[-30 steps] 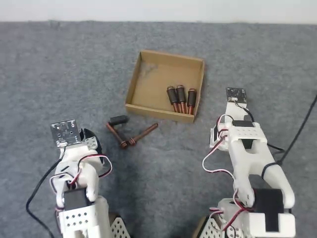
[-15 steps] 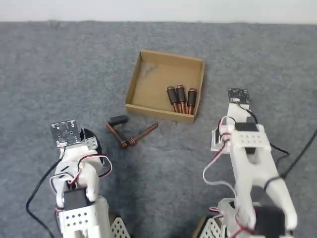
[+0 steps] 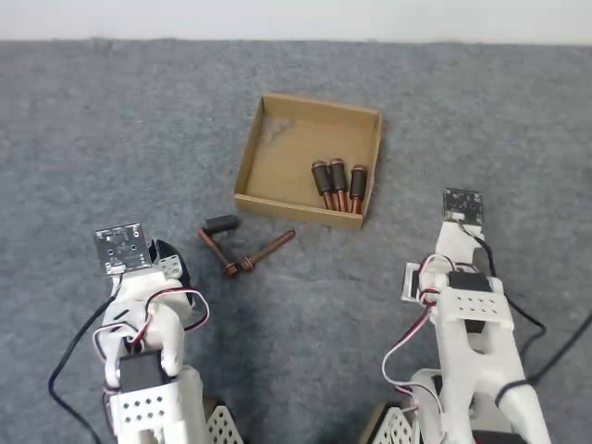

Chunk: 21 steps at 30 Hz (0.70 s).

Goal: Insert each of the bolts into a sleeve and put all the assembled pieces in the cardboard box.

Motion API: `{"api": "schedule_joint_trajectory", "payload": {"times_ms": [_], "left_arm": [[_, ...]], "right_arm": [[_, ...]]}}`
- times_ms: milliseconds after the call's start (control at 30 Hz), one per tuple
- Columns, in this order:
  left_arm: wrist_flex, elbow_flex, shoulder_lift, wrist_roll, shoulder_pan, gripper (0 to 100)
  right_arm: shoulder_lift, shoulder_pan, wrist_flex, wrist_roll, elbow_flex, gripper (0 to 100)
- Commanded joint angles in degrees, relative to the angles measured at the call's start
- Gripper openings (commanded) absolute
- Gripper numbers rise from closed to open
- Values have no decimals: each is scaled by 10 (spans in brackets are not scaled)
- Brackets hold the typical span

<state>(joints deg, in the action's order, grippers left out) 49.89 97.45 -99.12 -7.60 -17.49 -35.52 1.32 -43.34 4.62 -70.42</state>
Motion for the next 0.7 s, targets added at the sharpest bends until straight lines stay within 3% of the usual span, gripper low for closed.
{"api": "schedule_joint_trajectory", "payload": {"times_ms": [0,167,433,667], "left_arm": [[-18,-6,6,3,3,23],[3,-36,9,5,4,23],[136,-268,10,44,47,23],[156,-412,56,45,62,23]], "right_arm": [[-31,7,22,-9,3,7],[-29,11,23,-5,4,7],[-29,11,31,-5,2,7],[-29,11,32,-5,2,7]]}}
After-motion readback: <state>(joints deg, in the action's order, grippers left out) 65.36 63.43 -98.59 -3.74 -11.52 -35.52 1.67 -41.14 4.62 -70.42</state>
